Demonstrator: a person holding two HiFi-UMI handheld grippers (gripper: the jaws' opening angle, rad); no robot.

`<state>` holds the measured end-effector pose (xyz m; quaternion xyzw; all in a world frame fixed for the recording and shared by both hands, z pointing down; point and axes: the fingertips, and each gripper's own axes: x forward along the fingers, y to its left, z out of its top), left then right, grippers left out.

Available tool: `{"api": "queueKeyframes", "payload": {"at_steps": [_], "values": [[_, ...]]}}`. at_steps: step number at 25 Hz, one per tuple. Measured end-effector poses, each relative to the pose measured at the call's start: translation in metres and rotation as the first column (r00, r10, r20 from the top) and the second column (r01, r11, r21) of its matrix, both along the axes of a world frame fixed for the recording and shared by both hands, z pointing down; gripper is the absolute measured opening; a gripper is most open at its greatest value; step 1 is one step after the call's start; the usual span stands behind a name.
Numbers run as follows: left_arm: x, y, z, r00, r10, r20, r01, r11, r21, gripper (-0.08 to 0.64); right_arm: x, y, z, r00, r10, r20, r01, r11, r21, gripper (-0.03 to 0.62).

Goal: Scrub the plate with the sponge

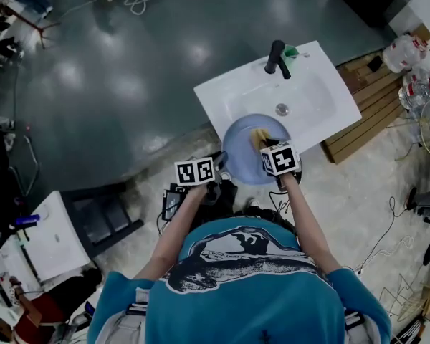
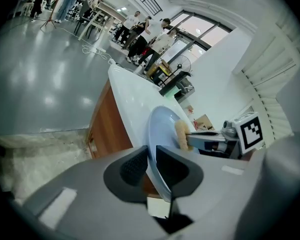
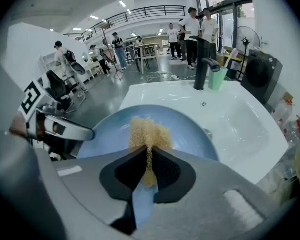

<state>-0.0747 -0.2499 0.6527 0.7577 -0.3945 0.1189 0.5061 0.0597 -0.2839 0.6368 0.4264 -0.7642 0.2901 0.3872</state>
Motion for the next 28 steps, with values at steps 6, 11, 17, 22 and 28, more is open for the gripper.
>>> {"api": "queueKeyframes", "payload": {"at_steps": [6,11,17,22,28], "values": [[-0.002,0.001,0.001,1.0,-0.007,-0.001,0.007,1.0,0.002,0.067,-0.082,0.058,0.0,0.97,-0.199,0.138,0.211,0.975,-0.077,0.029],[-0.001,0.001,0.001,1.0,-0.013,0.002,0.013,1.0,-0.001,0.067,-0.094,0.077,0.017,0.956,-0.276,0.098,0.286,0.951,-0.118,0.029],[0.0,0.001,0.002,1.0,-0.007,0.007,0.007,1.0,0.005,0.072,-0.068,0.063,0.02,0.976,-0.207,0.073,0.214,0.969,-0.12,0.029],[-0.001,0.002,0.002,1.0,-0.007,-0.005,0.007,1.0,0.006,0.072,-0.023,0.043,0.019,0.995,-0.092,0.028,0.094,0.99,-0.109,0.029],[-0.002,0.001,0.001,1.0,-0.012,-0.024,0.012,1.0,0.01,0.075,0.039,0.02,0.021,0.992,-0.011,-0.127,0.0,0.997,-0.082,0.029]]}}
